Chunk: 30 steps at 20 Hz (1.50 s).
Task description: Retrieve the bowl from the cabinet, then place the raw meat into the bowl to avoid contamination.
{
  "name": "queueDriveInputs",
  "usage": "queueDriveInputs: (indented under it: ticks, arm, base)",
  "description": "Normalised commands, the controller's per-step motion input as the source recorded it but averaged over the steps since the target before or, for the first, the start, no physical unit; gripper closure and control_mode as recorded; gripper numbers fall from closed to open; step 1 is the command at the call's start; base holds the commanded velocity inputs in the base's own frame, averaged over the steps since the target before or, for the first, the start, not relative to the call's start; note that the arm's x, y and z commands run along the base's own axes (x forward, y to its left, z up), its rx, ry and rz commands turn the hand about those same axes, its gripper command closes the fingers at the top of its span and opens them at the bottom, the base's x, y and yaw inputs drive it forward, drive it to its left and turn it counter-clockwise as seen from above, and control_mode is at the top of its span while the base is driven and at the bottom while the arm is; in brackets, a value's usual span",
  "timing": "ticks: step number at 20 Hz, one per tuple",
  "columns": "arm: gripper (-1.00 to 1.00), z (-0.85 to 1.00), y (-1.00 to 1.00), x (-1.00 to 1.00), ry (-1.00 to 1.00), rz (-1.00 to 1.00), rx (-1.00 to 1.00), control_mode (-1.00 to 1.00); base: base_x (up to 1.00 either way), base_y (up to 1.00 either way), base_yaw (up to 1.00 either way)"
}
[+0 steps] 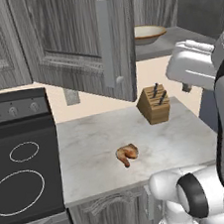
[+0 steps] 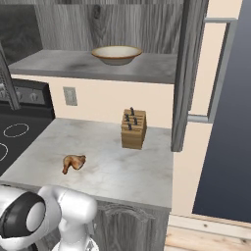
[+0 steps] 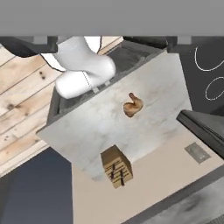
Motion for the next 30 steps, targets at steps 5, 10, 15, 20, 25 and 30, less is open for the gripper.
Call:
queueDriveInputs:
  ticks: [5, 10, 15, 20, 25, 30]
  arm:
    - [-1.00, -0.01, -0.75, 0.00, 0.26, 0.00, 0.29, -1.00]
    - [-1.00, 0.01, -0.57, 0.15, 0.41, 0.00, 0.15, -1.00]
    - [-1.00, -0.01, -0.25, 0.25, 0.42, 0.00, 0.04, -1.00]
    - [-1.00, -0.11, -0.05, 0.05, 0.50, -0.01, -0.04, -1.00]
    - [-1.00, -0.10, 0.01, -0.04, 0.50, 0.00, -0.10, -1.00]
    - [-1.00, -0.36, 0.00, -0.23, 0.42, 0.00, 0.00, -1.00]
  base:
    - [0.00, 0.00, 0.00]
    - [0.00, 0.00, 0.00]
    - [0.00, 0.00, 0.00]
    - [0.00, 0.00, 0.00]
    - [0.00, 0.00, 0.00]
    - [0.00, 0.00, 0.00]
